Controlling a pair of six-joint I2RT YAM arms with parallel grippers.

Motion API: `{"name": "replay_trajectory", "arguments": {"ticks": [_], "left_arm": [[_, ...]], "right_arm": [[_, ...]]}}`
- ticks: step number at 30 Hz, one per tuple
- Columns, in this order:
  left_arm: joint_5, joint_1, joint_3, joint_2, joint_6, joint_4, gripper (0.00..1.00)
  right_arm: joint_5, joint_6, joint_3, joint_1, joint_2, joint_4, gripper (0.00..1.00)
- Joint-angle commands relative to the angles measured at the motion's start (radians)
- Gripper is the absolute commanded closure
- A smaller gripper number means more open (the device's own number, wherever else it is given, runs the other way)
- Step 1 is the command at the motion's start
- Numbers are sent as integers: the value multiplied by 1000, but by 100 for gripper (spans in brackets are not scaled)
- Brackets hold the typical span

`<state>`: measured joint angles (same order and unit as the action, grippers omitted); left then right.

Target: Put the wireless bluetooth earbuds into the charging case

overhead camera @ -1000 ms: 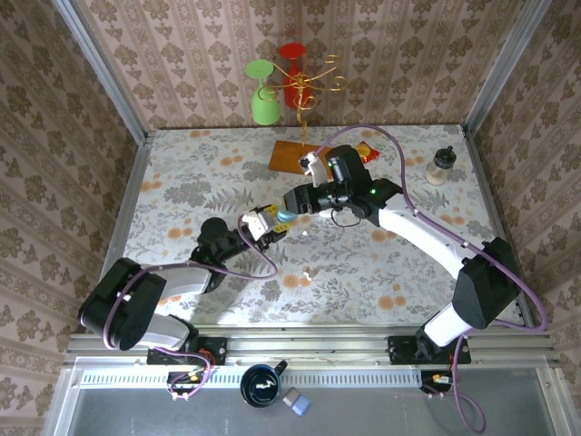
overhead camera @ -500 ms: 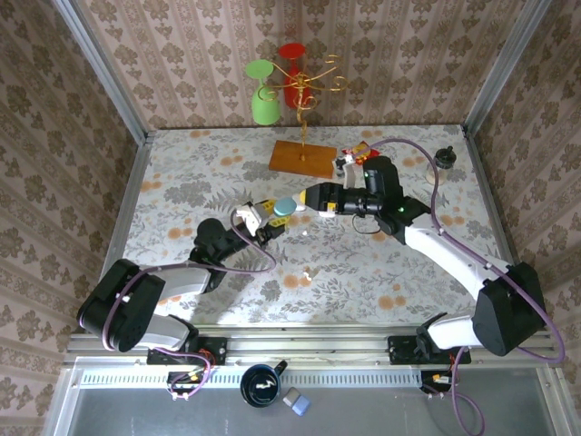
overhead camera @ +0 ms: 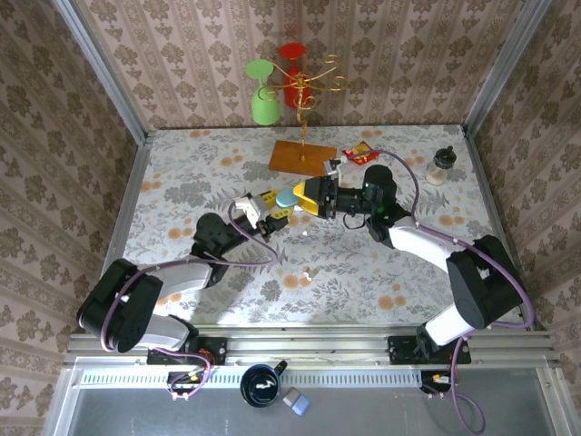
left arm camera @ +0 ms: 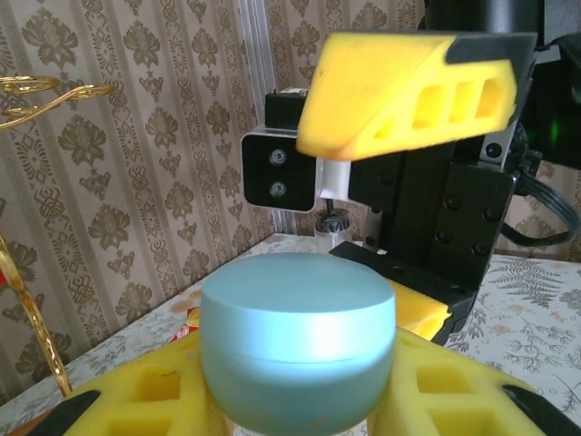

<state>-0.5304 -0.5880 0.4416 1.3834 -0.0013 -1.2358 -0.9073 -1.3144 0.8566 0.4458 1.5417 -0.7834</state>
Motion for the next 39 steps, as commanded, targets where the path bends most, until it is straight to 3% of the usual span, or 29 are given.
{"name": "replay_trajectory", "arguments": {"ticks": [1, 10, 14, 18, 22, 24, 32, 39], "left_arm": [[-19, -7, 41, 9, -11, -46, 74], [-11, -9, 34, 20, -1, -46, 75], [-11, -9, 28, 20, 14, -45, 69], [12, -9, 6, 9, 55, -44, 42], [49, -6, -34, -15, 104, -22, 9], [65, -5, -50, -35, 131, 20, 0], [60, -7, -78, -124, 242, 302, 0], [-36, -7, -42, -150, 311, 513, 0]], "right_arm": [[-59, -137, -4, 13, 38, -208, 35], [-59, -164, -4, 15, 70, -219, 71], [-52, -160, -2, 11, 78, -211, 77], [-34, -81, -4, -2, 64, -112, 77], [48, 126, -30, -49, 4, 167, 78], [88, 198, -49, -81, -20, 268, 79], [295, 452, -124, -212, -42, 578, 78], [438, 526, -138, -219, 30, 673, 77]]}}
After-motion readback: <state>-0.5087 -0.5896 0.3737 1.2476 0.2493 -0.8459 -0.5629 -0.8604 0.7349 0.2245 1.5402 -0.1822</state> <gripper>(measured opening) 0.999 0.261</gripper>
